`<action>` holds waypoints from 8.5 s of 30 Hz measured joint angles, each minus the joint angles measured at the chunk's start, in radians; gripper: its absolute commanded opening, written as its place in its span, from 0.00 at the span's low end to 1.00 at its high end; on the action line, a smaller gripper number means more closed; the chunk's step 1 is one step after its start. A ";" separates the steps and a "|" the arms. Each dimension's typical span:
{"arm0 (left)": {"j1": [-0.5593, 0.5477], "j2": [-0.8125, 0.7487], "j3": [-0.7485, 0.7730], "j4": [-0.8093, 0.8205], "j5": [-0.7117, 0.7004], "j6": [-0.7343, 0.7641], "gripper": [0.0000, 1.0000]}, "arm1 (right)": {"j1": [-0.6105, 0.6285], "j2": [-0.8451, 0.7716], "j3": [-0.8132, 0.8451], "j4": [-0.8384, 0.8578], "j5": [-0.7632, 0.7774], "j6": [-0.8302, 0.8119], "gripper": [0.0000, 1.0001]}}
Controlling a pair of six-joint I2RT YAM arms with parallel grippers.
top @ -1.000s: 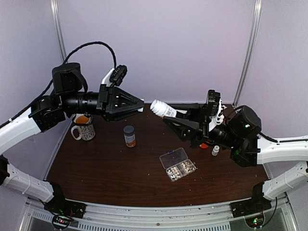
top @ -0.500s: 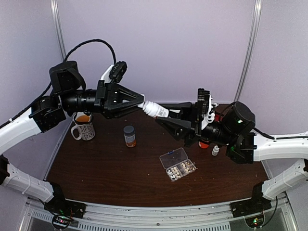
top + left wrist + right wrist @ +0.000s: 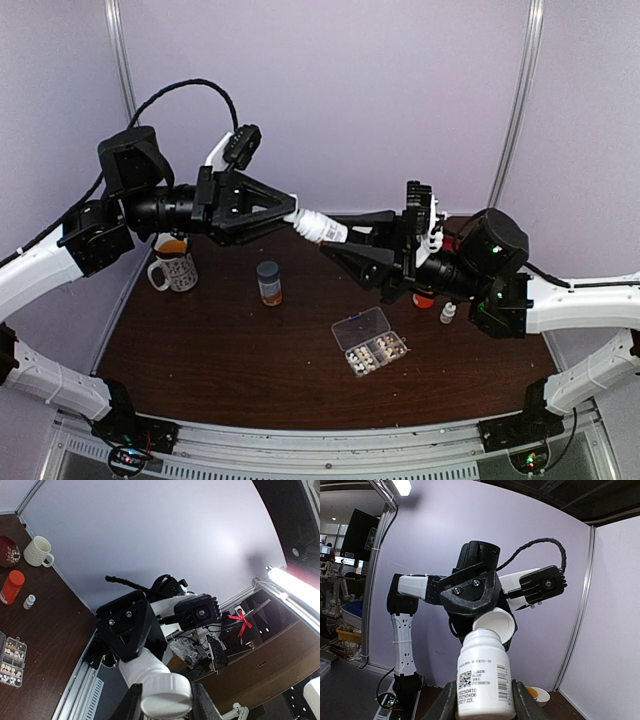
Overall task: Sort the pills into containers
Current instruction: Place the lid of the pill bottle on the pill bottle, then screw the lid of the pill bottle onto the pill bottle.
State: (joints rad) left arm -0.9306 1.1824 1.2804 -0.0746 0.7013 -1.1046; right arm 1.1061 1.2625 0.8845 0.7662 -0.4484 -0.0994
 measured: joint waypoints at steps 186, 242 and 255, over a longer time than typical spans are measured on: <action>0.020 0.060 0.153 -0.481 -0.252 0.281 0.68 | -0.006 0.101 -0.111 0.048 0.142 0.055 0.00; 0.031 0.082 0.107 -0.489 -0.170 0.239 0.25 | -0.006 0.101 -0.069 -0.056 0.113 0.050 0.00; 0.043 0.055 0.051 -0.428 -0.195 0.184 0.20 | 0.078 0.109 -0.021 -0.140 0.339 -0.082 0.00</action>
State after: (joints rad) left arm -0.8871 1.2373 1.3312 -0.5030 0.5064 -0.9203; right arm 1.1839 1.3712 0.8631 0.6262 -0.1097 -0.1814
